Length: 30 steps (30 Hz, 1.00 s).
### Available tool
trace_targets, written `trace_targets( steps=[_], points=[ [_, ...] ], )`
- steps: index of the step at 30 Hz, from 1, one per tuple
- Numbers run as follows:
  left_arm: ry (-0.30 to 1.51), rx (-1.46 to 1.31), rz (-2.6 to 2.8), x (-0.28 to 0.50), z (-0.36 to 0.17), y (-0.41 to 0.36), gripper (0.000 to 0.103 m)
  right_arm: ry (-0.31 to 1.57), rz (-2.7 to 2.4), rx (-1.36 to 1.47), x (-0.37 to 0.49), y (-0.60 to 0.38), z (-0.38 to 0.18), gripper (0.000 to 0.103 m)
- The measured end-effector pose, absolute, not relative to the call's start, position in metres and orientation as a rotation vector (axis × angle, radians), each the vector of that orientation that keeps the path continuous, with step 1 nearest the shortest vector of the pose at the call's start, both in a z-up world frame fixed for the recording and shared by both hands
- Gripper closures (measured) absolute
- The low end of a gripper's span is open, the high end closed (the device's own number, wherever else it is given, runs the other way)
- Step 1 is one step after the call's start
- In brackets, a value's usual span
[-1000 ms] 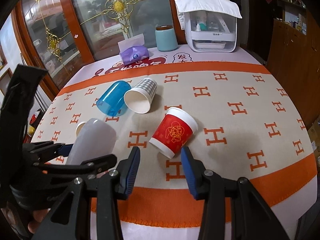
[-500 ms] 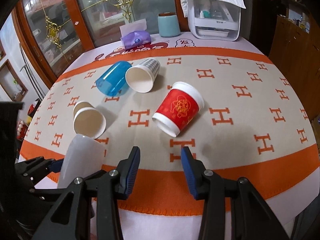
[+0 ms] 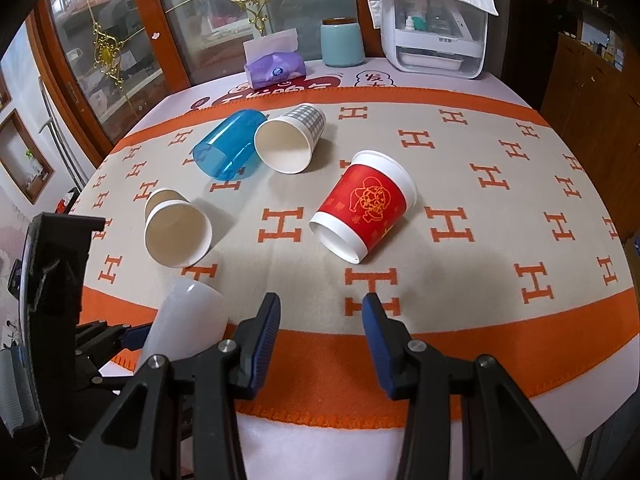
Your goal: Flip cup upside down
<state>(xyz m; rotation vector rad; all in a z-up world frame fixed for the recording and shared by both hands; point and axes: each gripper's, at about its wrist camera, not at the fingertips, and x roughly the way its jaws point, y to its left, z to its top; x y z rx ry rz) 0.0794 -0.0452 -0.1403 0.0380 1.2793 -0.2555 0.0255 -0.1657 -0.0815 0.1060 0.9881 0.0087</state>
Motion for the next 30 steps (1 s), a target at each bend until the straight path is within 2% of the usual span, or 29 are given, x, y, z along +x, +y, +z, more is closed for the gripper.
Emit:
trace_targets(
  steps=[10, 12, 14, 17, 30],
  points=[
    [1.288, 0.040, -0.253, 0.081, -0.145, -0.051, 0.040, 1.002, 0.015, 0.104, 0.027, -0.164, -0.084, 0.060],
    [1.286, 0.042, -0.255, 0.081, -0.145, -0.052, 0.037, 1.004, 0.014, 0.104, 0.027, -0.164, -0.084, 0.060],
    [1.281, 0.044, -0.257, 0.080, -0.143, -0.052, 0.029, 1.002, 0.014, 0.103, 0.027, -0.164, -0.084, 0.060],
    [1.263, 0.053, -0.259, 0.077, -0.139, -0.052, 0.026, 1.002, 0.015, 0.104, 0.027, -0.164, -0.084, 0.060],
    [1.233, 0.078, -0.262, 0.070, -0.125, -0.046, 0.024, 0.987, 0.006, 0.094, 0.023, -0.164, -0.073, 0.060]
  ],
)
